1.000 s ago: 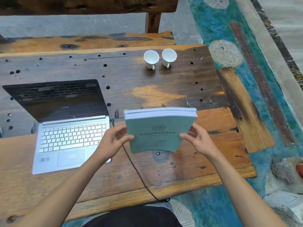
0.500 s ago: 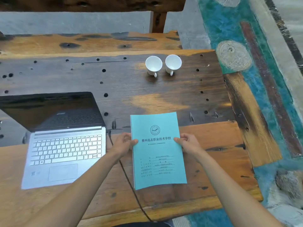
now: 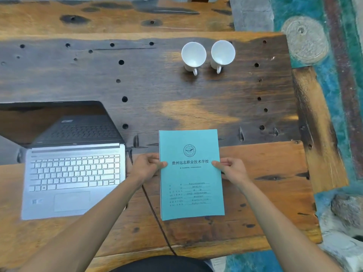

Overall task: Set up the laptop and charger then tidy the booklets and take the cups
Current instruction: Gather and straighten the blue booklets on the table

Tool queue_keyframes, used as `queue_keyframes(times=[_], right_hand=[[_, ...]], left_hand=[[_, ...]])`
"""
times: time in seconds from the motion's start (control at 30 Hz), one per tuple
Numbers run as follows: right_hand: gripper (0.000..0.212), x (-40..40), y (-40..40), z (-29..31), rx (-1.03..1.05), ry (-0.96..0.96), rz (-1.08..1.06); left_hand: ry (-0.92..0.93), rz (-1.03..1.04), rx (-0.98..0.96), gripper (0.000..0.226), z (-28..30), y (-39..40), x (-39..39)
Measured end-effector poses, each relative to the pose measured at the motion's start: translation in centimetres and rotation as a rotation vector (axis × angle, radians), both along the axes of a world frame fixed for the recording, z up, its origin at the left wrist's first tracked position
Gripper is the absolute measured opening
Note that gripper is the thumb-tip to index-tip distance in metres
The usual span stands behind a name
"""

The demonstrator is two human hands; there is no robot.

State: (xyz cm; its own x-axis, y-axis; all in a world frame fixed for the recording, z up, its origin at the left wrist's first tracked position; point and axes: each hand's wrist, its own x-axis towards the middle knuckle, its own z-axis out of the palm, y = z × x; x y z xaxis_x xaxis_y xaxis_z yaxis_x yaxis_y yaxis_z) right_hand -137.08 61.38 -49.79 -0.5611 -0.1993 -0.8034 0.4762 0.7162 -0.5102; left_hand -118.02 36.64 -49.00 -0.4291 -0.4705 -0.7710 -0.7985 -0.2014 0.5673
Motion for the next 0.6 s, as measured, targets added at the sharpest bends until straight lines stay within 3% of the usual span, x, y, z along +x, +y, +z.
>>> queue_keyframes(times=[0.1, 0.23, 0.37, 0.5, 0.6], right_hand=[[0.025, 0.2, -0.1, 0.2, 0.026, 0.039, -0.027], [0.021, 0.5, -0.7, 0.9, 0.182, 0.305, 0.213], [0.029, 0.1, -1.1, 1.7, 0.244, 0.317, 0.347], [0.033, -2.5, -2.2, 2.3, 0.234, 0.433, 0.32], [0.03, -5.6, -4.5, 2.7, 0.131, 0.517, 0.19]], left_hand=[[0.003, 0.003, -0.057, 0.023, 0.1, 0.2, -0.1], [0.012, -0.024, -0.127, 0.027, 0.0, 0.6, -0.3], [-0.047, -0.209, -0.268, 0.038, 0.5, -0.1, -1.0], [0.148, -0.131, -0.53, 0.019, 1.9, -2.5, -5.1], [0.28, -0.013, -0.494, 0.01, 2.5, -4.9, -10.5]])
